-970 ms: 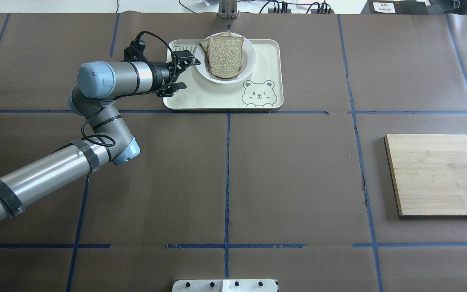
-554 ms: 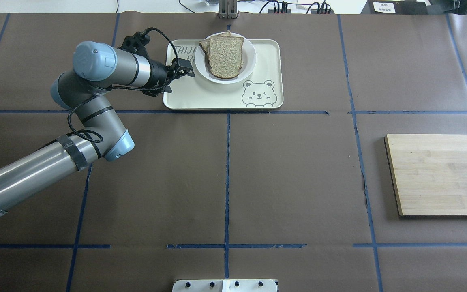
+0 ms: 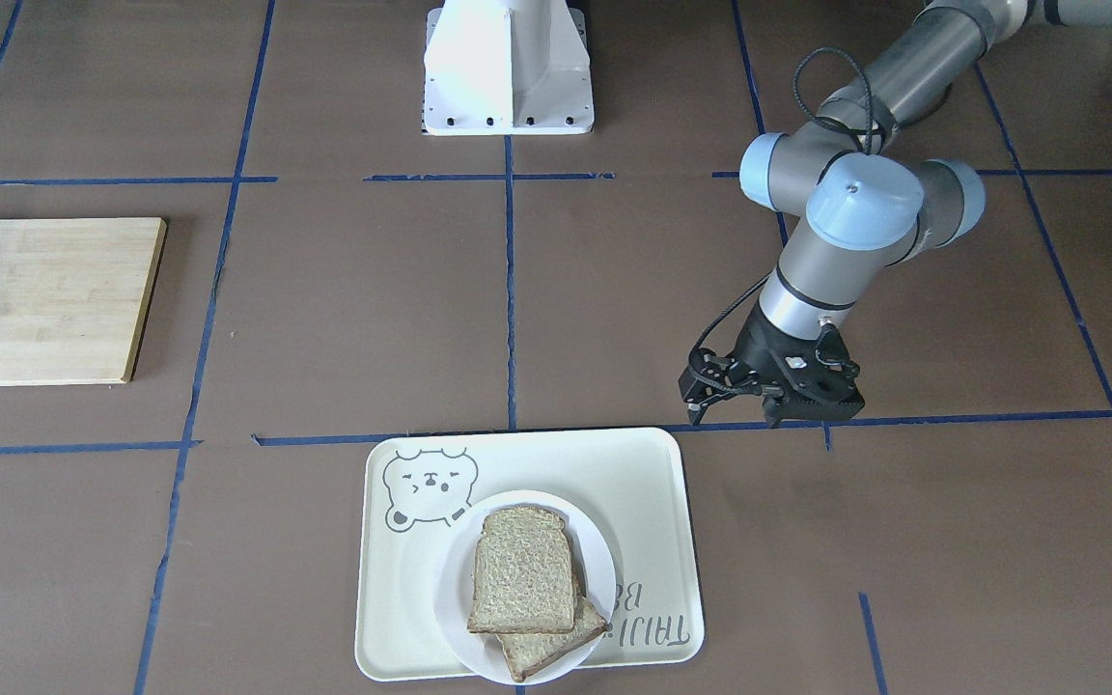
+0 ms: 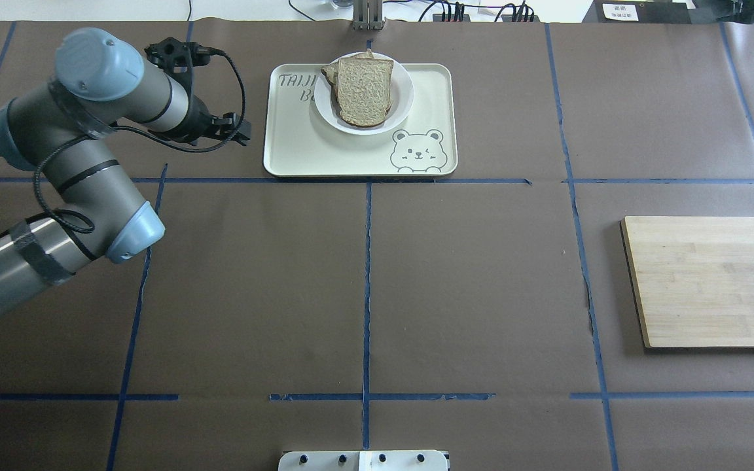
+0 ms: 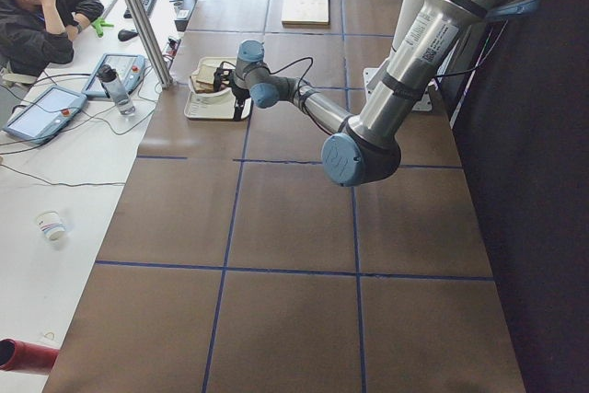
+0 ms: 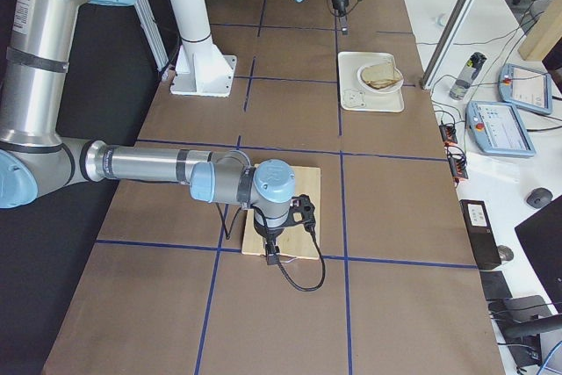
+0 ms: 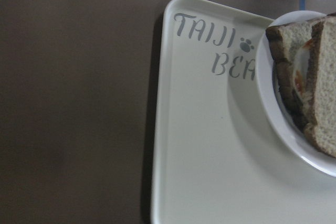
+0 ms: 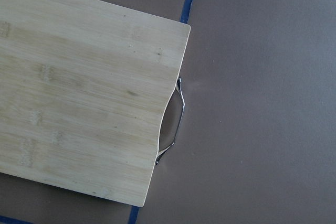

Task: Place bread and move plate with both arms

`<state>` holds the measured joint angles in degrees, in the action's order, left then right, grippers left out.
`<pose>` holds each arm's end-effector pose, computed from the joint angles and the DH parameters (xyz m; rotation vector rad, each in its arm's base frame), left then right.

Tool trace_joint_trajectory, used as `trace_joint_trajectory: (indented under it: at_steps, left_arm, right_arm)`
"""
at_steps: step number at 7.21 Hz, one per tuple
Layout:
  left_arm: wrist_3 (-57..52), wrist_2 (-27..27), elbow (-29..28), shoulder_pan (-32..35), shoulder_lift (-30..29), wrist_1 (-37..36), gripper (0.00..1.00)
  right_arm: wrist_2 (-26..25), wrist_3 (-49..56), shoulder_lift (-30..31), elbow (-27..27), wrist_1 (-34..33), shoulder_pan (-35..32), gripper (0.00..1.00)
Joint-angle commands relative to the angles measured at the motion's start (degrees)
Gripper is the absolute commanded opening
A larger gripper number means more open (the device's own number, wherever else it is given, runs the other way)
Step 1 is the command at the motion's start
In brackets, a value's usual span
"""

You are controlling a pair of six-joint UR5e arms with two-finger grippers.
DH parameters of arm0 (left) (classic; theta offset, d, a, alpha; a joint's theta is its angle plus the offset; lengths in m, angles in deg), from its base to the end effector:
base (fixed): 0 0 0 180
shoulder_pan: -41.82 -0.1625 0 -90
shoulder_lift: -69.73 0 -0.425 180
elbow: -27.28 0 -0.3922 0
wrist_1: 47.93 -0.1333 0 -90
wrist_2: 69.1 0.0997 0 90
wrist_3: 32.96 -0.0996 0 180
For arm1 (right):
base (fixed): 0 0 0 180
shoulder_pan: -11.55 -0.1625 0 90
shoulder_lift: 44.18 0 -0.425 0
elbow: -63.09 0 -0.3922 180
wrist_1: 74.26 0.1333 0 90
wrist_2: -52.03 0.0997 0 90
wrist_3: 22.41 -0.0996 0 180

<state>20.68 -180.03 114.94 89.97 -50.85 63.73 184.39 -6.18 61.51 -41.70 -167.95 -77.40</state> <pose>0.3923 -0.5845 0.3265 0.3256 0.8661 -0.0318 0.0594 -0.3719 0.6592 0.0219 -0.7447 -0.2580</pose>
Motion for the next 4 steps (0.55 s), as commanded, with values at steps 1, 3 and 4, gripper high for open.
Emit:
trace_joint_trajectory:
  at_steps: [1,3,4]
  left_arm:
    - [-19.1,-2.5,9.3,4.9,7.1,-13.0,1.0]
    - [-34.5,-11.3,10.1,14.4,14.5,-14.1,1.0]
    - [-41.1,-15.9,9.4,20.4,17.7,-14.4,1.0]
  right_arm:
    - [0.0,0.0,0.0,0.0,0.0,0.0,1.0]
    - [0.0,0.0,0.0,-0.1,0.0,0.0,1.0]
    - [0.0,0.0,0.0,-0.1,0.0,0.0,1.0]
